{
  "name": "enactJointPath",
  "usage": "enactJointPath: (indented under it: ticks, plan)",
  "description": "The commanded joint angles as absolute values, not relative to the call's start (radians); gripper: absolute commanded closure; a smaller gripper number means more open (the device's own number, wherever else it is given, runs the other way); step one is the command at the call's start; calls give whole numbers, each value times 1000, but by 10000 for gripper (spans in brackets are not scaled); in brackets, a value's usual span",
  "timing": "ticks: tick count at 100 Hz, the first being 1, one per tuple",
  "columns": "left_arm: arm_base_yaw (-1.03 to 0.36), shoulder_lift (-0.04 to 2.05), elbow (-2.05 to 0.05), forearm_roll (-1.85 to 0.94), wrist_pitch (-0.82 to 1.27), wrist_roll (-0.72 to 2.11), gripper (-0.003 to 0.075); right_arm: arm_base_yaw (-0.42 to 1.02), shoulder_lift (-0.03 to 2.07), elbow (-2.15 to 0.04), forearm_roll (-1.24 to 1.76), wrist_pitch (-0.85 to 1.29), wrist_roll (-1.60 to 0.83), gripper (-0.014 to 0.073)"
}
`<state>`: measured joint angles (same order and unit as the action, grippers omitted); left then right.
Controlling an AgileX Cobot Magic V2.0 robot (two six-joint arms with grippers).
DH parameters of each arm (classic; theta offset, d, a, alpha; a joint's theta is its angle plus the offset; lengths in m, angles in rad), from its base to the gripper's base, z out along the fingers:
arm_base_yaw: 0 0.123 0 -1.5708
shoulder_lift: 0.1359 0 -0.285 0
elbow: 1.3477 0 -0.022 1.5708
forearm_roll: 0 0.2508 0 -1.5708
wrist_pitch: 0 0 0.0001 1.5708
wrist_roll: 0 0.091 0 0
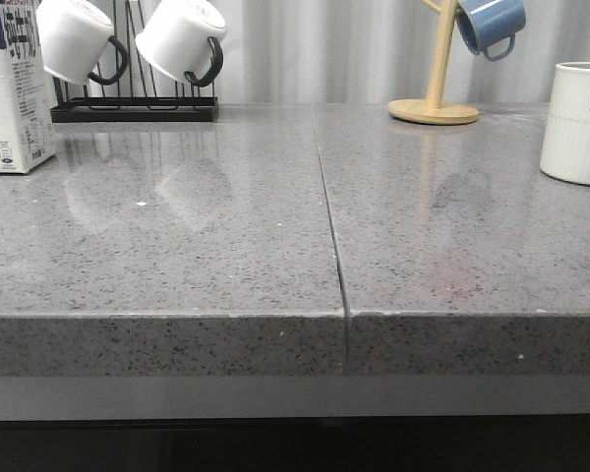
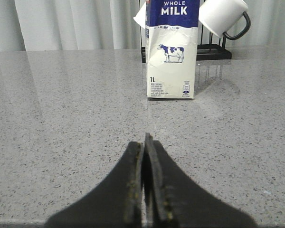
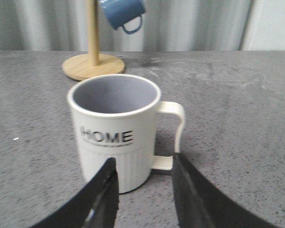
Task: Place milk next to cup
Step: 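Move the right gripper to the white HOME mug and grasp its handle, then carry the mug with the right gripper toward the table center and lower it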
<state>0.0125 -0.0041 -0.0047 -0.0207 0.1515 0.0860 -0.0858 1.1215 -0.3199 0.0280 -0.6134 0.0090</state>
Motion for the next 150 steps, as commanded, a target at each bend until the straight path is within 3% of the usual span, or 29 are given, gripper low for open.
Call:
enactJointPath:
  ticks: [1, 86, 95, 112, 122, 150]
  plan:
    - [7, -35, 40, -22, 71, 86, 741, -117, 1177, -353, 42, -784, 0, 297]
    - [7, -35, 40, -22, 71, 86, 741, -138, 1618, -625, 55, -909, 0, 299]
    - [7, -35, 40, -22, 71, 86, 741, -138, 1637, -651, 55, -908, 0, 346]
    - [7, -35, 40, -22, 71, 86, 741, -138, 1640, -659, 55, -903, 0, 547]
    - [7, -35, 40, -22, 71, 86, 741, -138, 1640, -659, 55, -903, 0, 620]
    - [7, -35, 40, -22, 71, 86, 741, -117, 1630, -659, 54, -900, 32, 641]
